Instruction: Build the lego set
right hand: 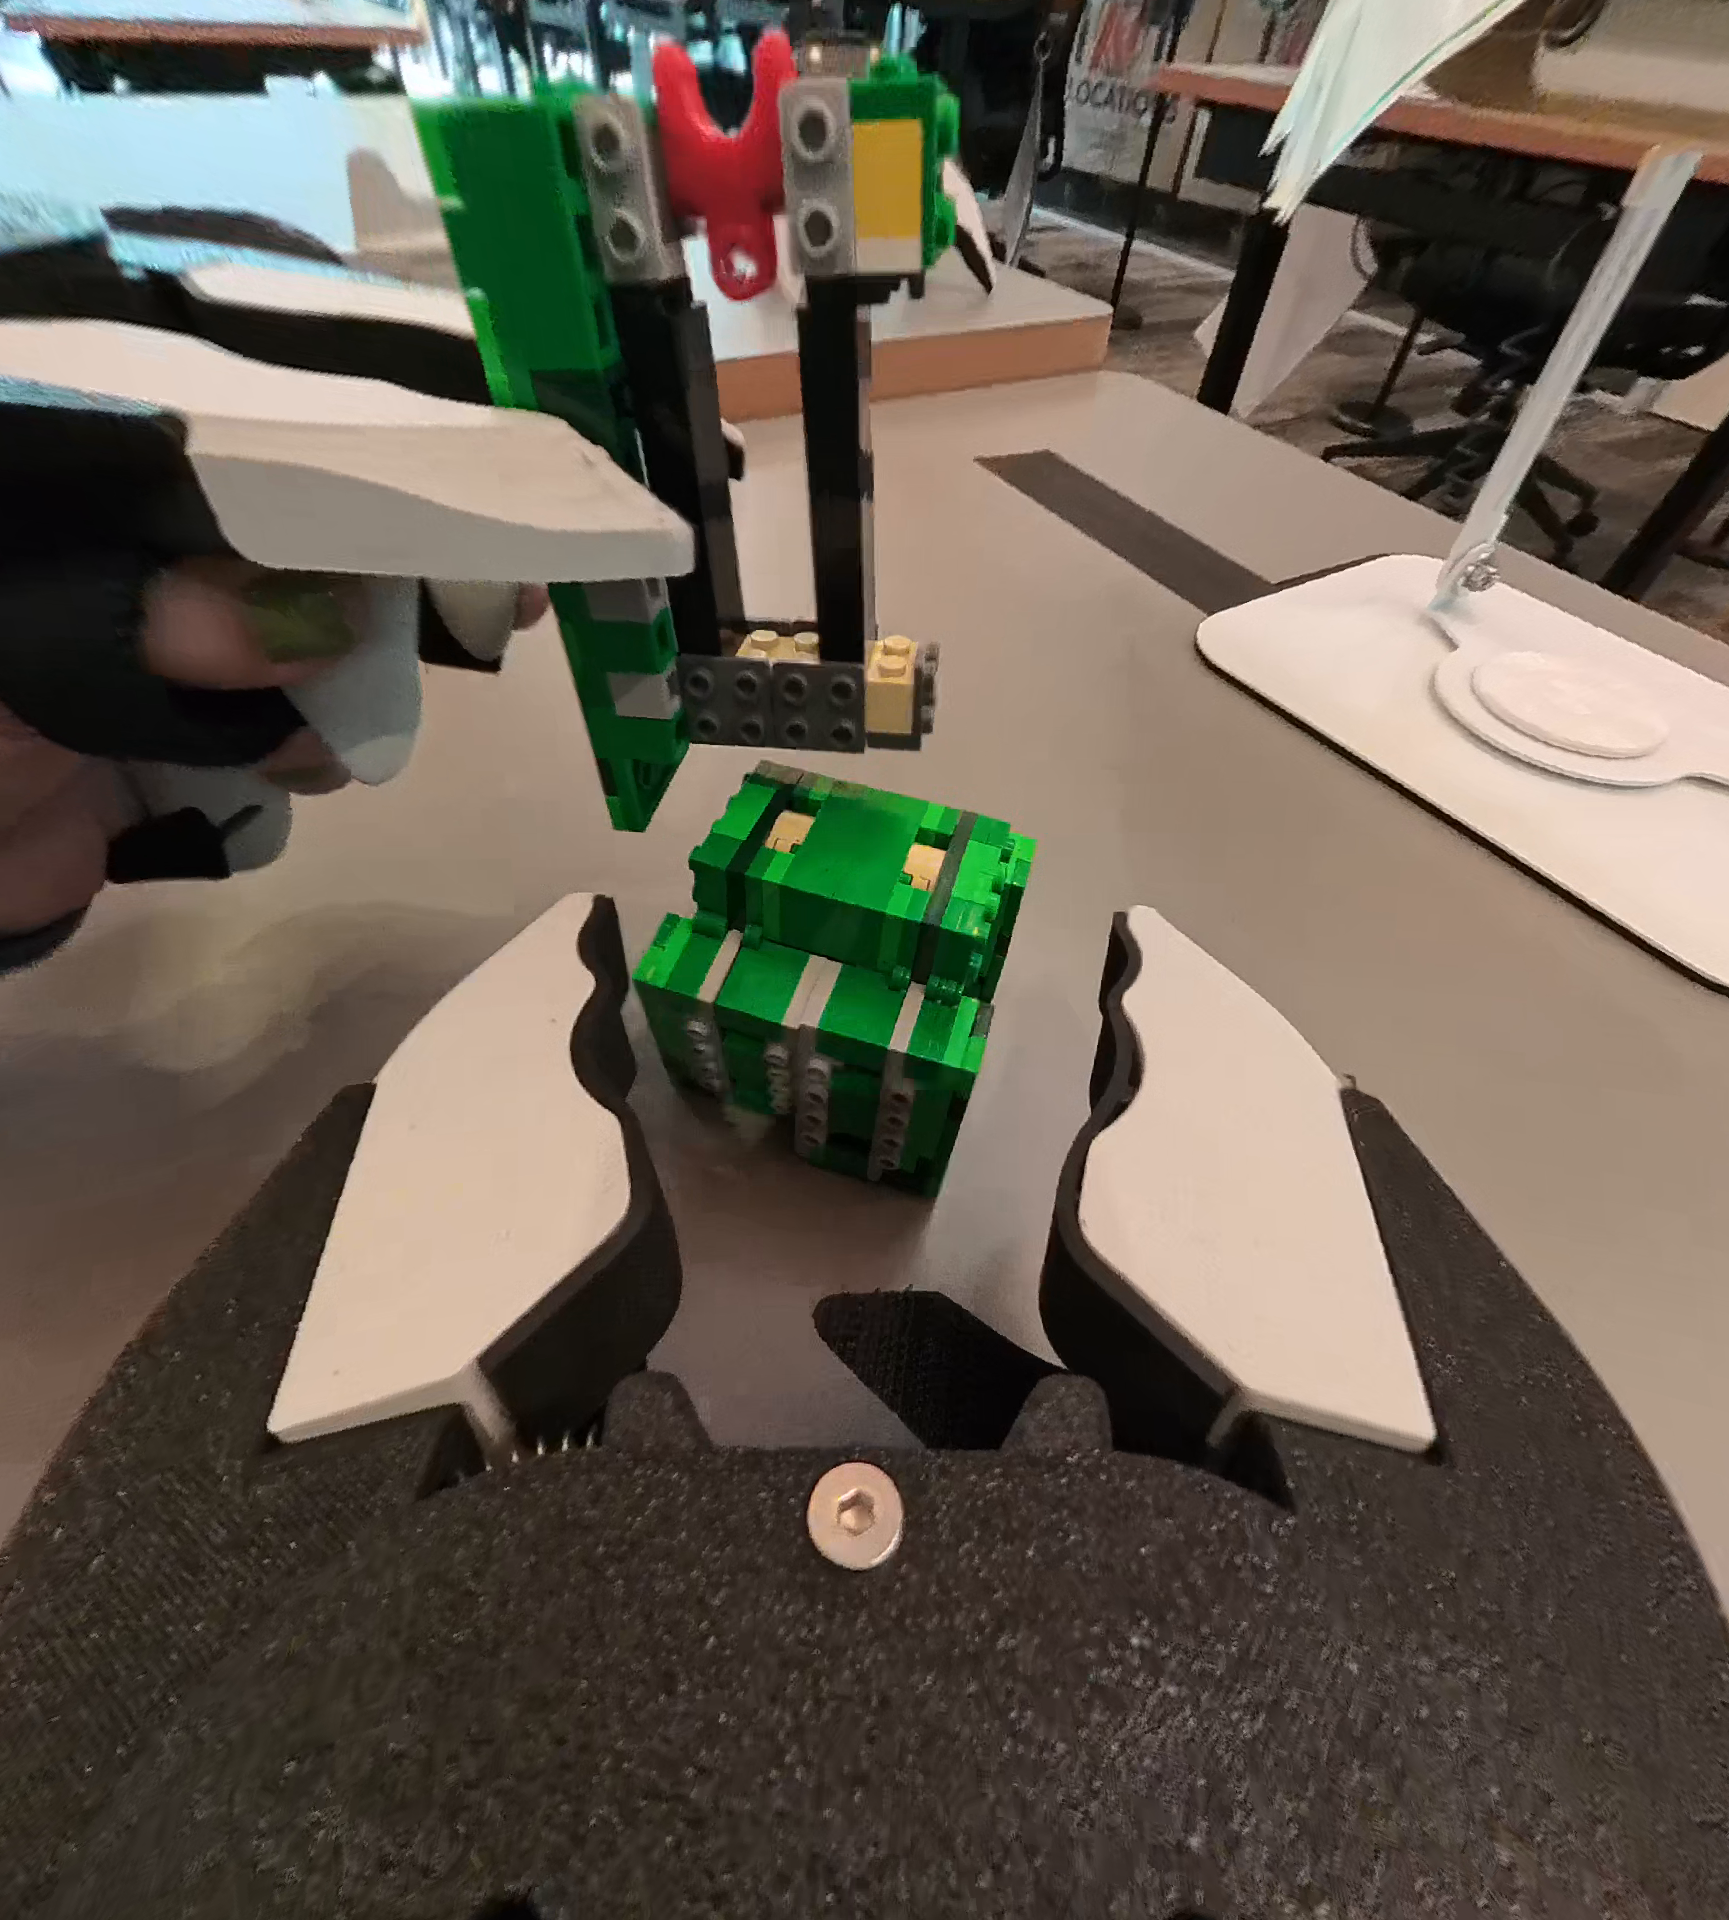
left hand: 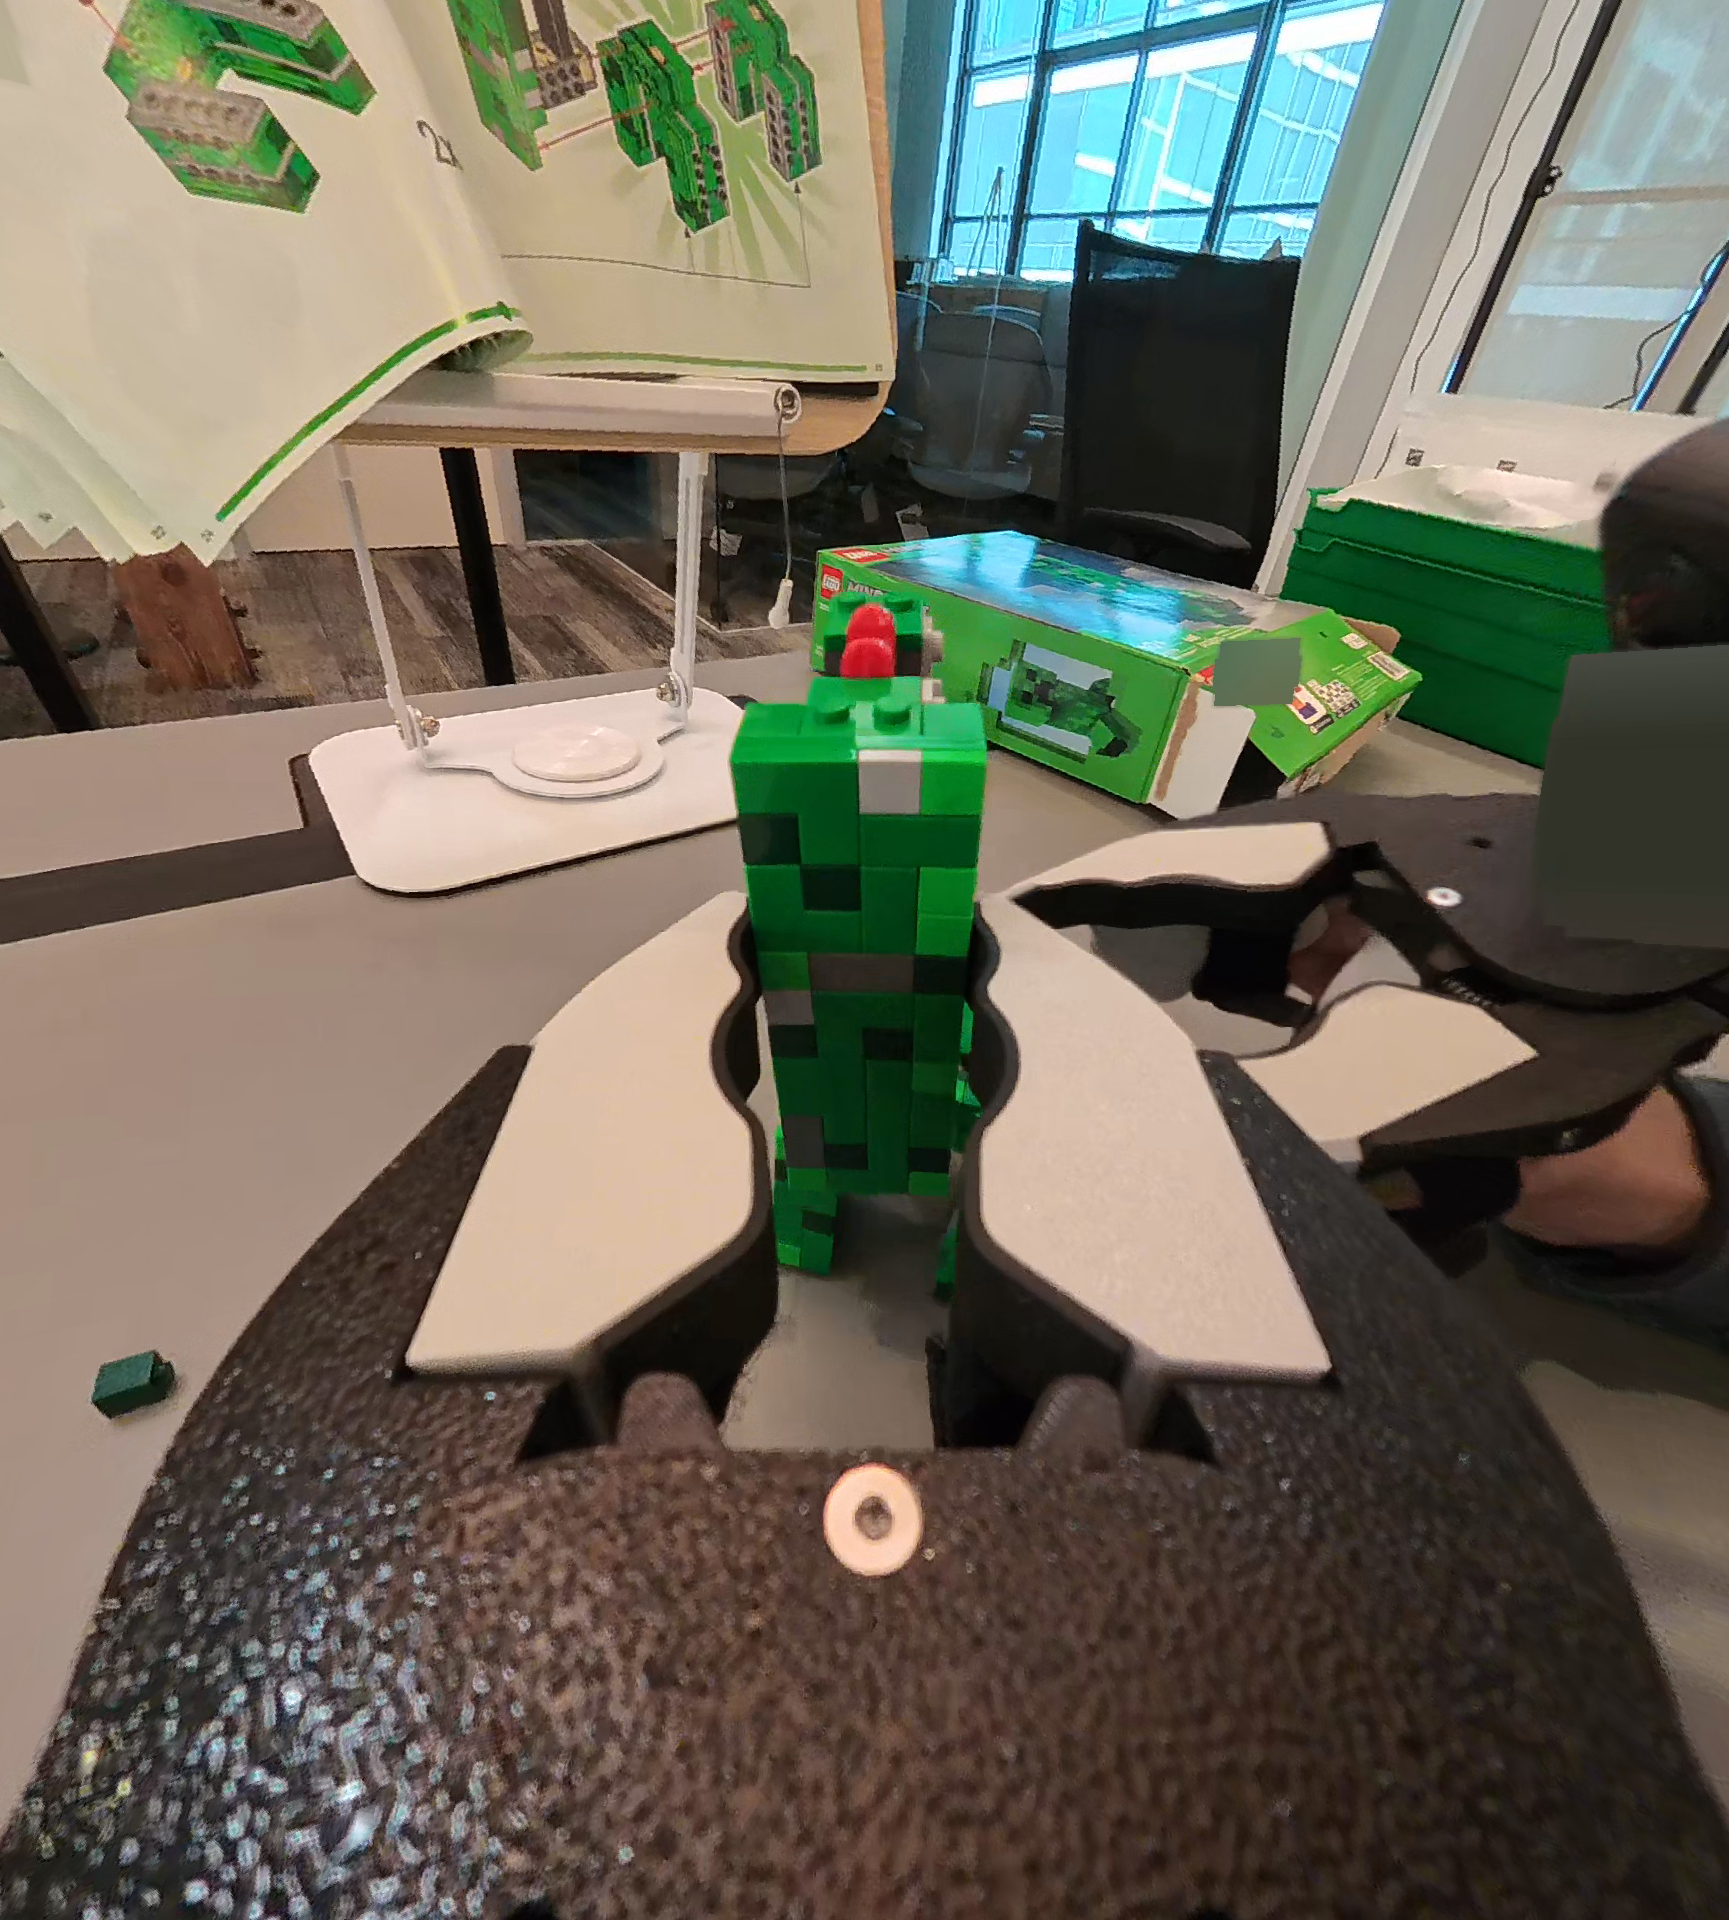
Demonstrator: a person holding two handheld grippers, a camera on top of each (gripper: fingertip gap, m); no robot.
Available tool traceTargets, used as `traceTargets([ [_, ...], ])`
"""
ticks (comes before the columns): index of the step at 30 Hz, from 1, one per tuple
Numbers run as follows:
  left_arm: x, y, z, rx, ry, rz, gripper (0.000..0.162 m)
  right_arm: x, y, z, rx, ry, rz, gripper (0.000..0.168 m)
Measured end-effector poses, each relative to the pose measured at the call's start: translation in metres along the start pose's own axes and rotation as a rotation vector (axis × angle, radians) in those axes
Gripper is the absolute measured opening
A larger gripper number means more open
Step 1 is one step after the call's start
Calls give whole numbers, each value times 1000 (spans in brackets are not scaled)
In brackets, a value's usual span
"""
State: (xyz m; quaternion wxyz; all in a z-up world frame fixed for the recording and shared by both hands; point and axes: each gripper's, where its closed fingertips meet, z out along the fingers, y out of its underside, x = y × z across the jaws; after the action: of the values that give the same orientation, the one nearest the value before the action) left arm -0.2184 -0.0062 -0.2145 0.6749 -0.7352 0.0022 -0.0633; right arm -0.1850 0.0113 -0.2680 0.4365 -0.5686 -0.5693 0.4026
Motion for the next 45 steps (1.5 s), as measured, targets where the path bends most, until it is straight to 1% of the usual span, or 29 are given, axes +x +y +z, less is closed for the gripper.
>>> traceTargets([
  [4,2,-2,3,16,-13,-3,36,-7,0,-3,4,82,14,86],
  [8,6,-1,4,21,-8,22,36,-9,-1,-1,-4,183,19,80],
  [13,12,-1,6,44,21,39,36,-6,0,4,-30,245,24,80],
  [26,16,0,8,42,38,77,36,-5,-2,12,-31,278,53,67],
  [31,16,1,8,40,47,77,36,-5,-2,13,-37,289,40,68],
  [36,17,4,9,32,56,83,36,-5,-1,14,-42,279,43,72],
  [45,18,2,10,57,77,106,36,-1,0,15,-52,295,35,73],
])
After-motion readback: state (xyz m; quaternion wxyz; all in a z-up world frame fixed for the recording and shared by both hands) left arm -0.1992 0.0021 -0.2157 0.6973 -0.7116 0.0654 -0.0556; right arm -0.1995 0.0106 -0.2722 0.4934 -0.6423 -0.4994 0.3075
